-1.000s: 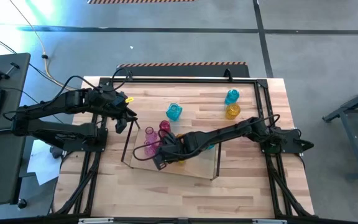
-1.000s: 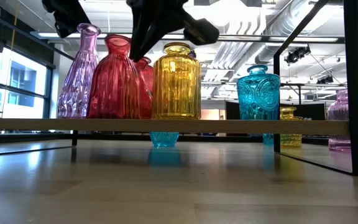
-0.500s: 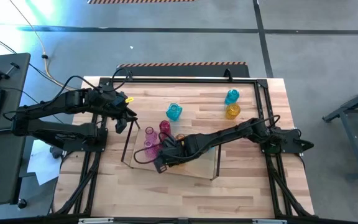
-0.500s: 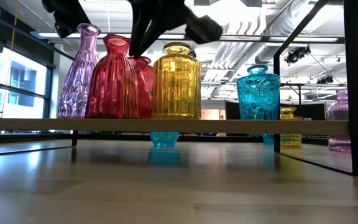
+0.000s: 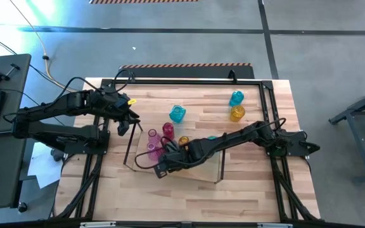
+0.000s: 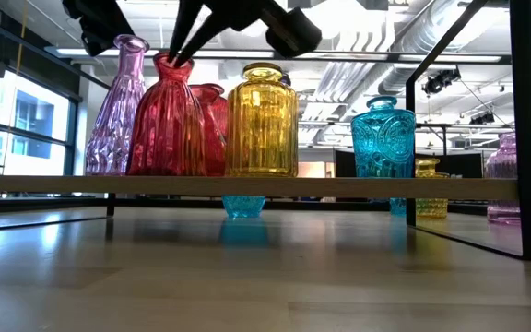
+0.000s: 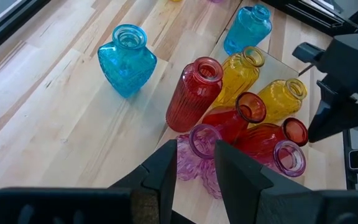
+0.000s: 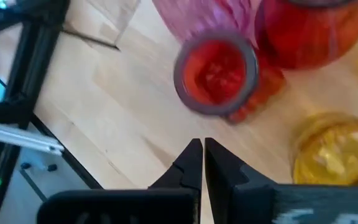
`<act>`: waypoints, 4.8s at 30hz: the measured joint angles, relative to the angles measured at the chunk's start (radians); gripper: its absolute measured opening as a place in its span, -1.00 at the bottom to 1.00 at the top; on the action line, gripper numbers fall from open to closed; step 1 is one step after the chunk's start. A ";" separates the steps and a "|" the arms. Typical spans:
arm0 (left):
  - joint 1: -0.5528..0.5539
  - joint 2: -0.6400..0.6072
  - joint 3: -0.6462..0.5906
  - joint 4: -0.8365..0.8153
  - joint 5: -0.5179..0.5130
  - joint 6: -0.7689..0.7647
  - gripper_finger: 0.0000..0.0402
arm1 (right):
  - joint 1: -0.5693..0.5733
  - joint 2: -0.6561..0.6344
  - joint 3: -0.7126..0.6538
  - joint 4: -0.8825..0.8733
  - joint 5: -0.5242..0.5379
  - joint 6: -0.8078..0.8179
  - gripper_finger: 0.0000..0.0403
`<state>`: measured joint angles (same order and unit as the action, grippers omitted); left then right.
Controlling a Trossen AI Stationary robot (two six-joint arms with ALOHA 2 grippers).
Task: Sort vases onto shelf
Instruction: Put the red vase on the shelf aligned with the other red vase, then put the red vase on the shelf aligned with the other red vases
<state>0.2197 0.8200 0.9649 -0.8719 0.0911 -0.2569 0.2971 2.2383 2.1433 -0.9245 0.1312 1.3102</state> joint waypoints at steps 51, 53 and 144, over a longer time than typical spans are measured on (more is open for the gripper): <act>0.000 0.000 0.000 -0.007 0.007 -0.019 -0.51 | -0.025 0.034 0.001 0.015 0.080 0.025 -1.00; 0.000 0.000 0.000 -0.007 0.007 -0.020 -0.51 | -0.027 0.034 0.001 0.015 0.086 0.018 -1.00; 0.495 0.371 -0.306 0.103 0.001 0.899 0.25 | -0.062 -0.119 0.194 -0.074 0.235 -0.477 -1.00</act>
<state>0.7151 1.1912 0.6590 -0.7689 0.0919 0.6421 0.2352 2.1189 2.3375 -0.9985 0.3664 0.8328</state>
